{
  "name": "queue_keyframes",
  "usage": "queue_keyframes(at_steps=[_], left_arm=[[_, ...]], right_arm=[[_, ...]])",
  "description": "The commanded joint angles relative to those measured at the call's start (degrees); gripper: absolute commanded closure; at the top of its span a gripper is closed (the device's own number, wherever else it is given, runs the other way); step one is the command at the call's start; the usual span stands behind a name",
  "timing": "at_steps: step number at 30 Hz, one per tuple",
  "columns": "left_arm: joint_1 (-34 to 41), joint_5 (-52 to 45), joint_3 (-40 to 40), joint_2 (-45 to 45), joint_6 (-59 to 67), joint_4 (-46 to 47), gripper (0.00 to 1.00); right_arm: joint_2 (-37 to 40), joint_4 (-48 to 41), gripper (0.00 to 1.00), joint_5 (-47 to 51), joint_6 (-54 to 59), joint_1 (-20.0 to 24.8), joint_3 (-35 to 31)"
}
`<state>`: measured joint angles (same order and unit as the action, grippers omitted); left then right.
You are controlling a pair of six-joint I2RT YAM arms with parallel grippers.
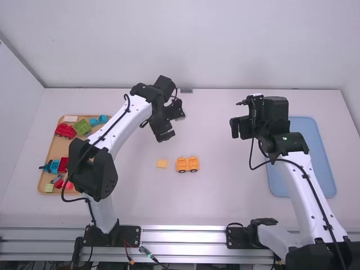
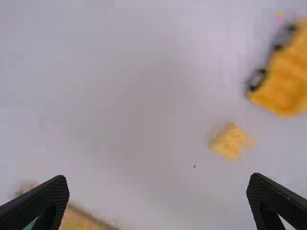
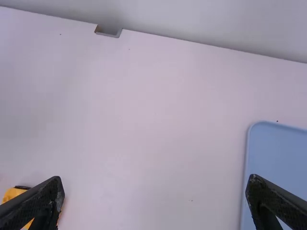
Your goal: Assemble lego blocks to make yellow taxi
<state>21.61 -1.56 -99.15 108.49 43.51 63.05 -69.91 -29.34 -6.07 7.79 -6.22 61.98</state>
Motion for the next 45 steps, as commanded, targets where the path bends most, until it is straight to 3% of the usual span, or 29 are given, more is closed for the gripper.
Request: queue_keyframes(at_steps=[1, 9, 12, 15, 22, 30, 36, 45], left_arm=[[-1.64, -17.33, 0.61, -3.23, 27.58, 2.14, 0.01], [-13.55, -46.23, 9.16, -6.03, 48.33, 2.86, 0.01], [-18.23, -55.89, 15.96, -6.01, 55.12, 1.22, 0.01], [-21.90, -63.76, 24.98, -6.01, 54.47, -7.82, 0.01], [-23.58, -65.05, 38.77, -6.01, 51.91, -21.46, 0.01], [-23.10, -61.94, 48.46, -5.62, 47.01, -34.88, 0.01], [-23.10, -62.23, 51.21, -2.38, 41.22, -44.59, 0.01], [-22.67, -60.81, 51.49, 3.43, 41.44, -48.61, 0.01]], right_arm=[[-0.17, 0.00, 0.01, 0.04, 0.15, -0.15, 1.81], [-0.42, -0.02, 0.01, -1.84, 3.93, -1.16, 1.70], [-1.51, -0.02, 0.01, -9.35, 14.38, -2.36, 1.49], [-3.41, 1.60, 0.01, -21.07, 24.44, -2.86, -0.02], [-9.66, 5.16, 0.01, -40.96, 43.54, -2.91, -6.23], [-16.28, 5.11, 0.01, -44.26, 55.60, -2.84, -10.12], [-20.85, 5.86, 0.01, -49.00, 66.93, -2.84, -12.39], [-33.05, 27.82, 0.01, -58.07, 61.46, -2.84, -19.34]])
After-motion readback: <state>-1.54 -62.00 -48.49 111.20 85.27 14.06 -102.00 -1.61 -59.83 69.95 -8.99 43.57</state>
